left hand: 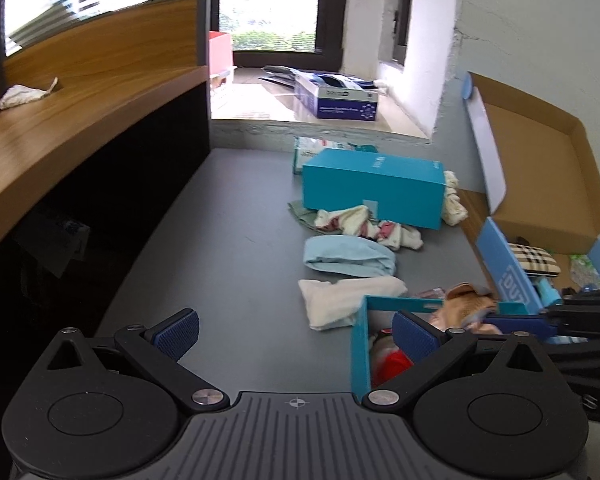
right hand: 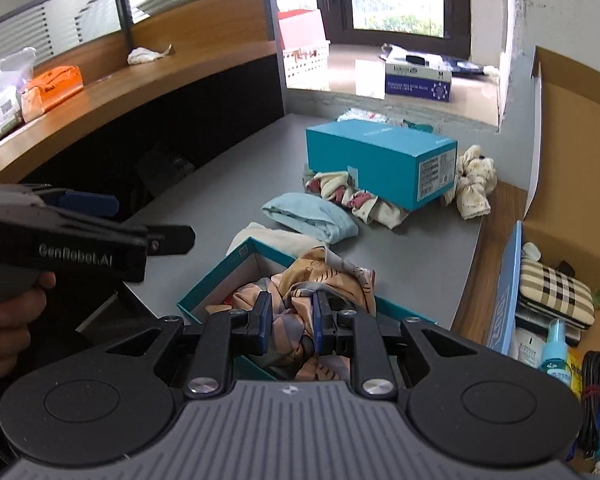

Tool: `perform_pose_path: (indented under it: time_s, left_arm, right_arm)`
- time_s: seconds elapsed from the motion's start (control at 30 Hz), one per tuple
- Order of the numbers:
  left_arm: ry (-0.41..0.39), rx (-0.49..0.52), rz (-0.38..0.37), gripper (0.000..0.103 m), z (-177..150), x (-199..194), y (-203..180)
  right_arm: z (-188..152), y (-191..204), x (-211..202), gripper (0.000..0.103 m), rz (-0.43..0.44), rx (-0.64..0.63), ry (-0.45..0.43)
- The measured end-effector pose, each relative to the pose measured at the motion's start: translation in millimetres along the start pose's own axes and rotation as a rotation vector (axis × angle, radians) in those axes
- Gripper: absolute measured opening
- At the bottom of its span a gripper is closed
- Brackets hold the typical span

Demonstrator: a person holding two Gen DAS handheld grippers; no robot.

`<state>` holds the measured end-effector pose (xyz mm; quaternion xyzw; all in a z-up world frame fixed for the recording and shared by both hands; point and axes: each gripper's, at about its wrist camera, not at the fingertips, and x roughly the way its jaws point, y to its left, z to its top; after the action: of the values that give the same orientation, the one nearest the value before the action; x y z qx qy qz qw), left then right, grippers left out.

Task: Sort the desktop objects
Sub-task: 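Carry the scarf with the right gripper into the small teal box and release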

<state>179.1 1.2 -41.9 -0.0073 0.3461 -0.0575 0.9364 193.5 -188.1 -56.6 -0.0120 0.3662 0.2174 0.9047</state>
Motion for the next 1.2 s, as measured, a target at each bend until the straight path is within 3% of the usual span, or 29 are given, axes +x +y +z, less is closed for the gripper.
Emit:
perform_pose_path:
  time_s: [0.23, 0.43, 0.53, 0.7, 0.87, 1.03, 1.2]
  left_arm:
    - [-0.01, 0.002, -0.016, 0.103, -3.6, -0.8, 3.8]
    - [0.009, -0.001, -0.009, 0.103, -5.4, 5.5, 10.4]
    - [0.009, 0.014, 0.006, 0.103, -3.5, 6.9, 12.6]
    - [0.003, 0.034, 0.005, 0.103, 1.2, 7.8, 13.5]
    - [0.007, 0.06, 0.0, 0.103, 9.5, 13.3, 13.5]
    - [0.03, 0.13, -0.078, 0.103, 24.9, 30.2, 8.9]
    - [0.109, 0.159, -0.209, 0.103, 49.5, 60.1, 4.6]
  right_arm:
    - [0.6, -7.6, 20.4, 0.025, -0.056, 0.029, 0.108]
    - [-4.5, -10.7, 6.0, 0.027, -0.066, 0.046, 0.057]
    - [-7.1, -12.6, -2.6, 0.037, -0.069, 0.058, 0.027]
    - [-11.5, -15.8, -17.1, 0.063, -0.072, 0.076, -0.023]
    - [-15.9, -19.0, -31.5, 0.068, -0.076, 0.095, -0.073]
    - [-20.2, -22.2, -46.0, 0.071, -0.08, 0.114, -0.123]
    - [-33.2, -21.7, -60.4, 0.083, -0.097, 0.107, -0.179]
